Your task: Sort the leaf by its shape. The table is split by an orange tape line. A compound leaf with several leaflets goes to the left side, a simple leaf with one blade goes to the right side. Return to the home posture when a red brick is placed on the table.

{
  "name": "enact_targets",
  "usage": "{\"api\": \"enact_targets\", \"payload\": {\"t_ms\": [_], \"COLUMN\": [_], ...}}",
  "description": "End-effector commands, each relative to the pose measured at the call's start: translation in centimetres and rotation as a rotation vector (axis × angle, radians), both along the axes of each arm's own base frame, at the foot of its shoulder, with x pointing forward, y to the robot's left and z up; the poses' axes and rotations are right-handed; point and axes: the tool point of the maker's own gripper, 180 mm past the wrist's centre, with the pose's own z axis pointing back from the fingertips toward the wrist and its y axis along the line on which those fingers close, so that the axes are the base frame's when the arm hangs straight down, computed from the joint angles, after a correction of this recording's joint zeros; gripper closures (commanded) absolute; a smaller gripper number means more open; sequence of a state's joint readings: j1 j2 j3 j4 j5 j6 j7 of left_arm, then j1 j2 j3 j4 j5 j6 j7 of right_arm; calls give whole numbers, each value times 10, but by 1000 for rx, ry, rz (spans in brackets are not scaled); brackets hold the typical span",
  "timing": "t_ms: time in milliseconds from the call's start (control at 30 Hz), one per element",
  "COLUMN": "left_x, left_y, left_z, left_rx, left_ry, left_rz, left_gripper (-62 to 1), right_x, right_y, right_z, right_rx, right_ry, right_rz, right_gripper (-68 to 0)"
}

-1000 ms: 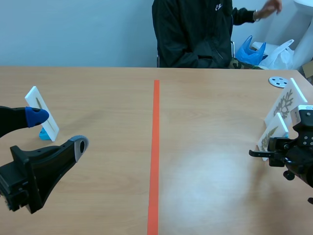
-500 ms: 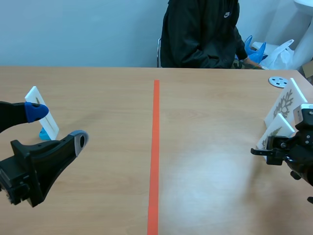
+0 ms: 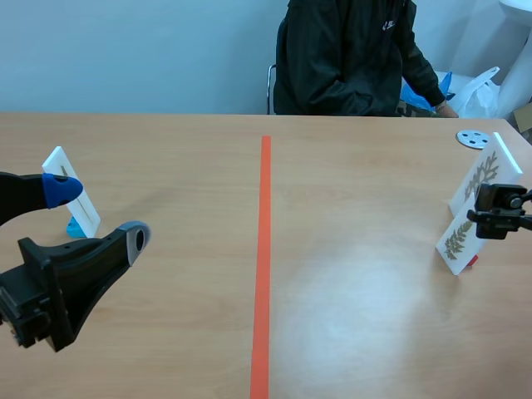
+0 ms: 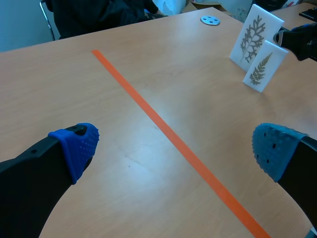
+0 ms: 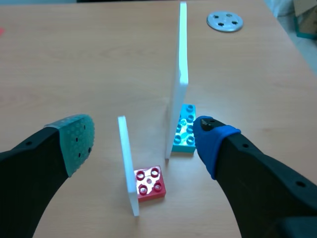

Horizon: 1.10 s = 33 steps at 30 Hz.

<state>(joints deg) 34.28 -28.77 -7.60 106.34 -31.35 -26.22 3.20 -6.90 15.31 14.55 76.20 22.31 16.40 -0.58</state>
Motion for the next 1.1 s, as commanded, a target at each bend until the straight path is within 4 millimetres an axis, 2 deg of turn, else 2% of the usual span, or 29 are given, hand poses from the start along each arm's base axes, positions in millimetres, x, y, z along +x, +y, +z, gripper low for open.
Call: {"api": "enact_targets", "payload": {"t_ms": [0,167,300,567,700,867,1067], "left_x": [2,2,2,1,1,0,0], "left_y": [0,0,0,0,0,1,1], "left_z": [5,5,5,4,2,0,0], "left_rx": [-11,-10,-10,-6,3,27,27], "left_ry": [-17,-16,-16,-10,-6,-9,-9], "left_rz": [-1,-2,-2,-2,-4,-9,-9], "left_gripper": [-623,-623,-623,-623,-623,-623,-623], "right_x": [2,-7,-19,-53,-67,-77,-83], "right_y": [-3,13,36,81,95,107,134], "right_z": [23,61,75,89,93,83,72], "right_rx": [-17,4,-5,24,20,53,102], "right_ry": [-55,-125,-118,-83,-68,-31,-4], "right_rz": [21,120,235,389,427,459,522], "right_gripper": [-456,-577,-679,-679,-679,-679,-679]}}
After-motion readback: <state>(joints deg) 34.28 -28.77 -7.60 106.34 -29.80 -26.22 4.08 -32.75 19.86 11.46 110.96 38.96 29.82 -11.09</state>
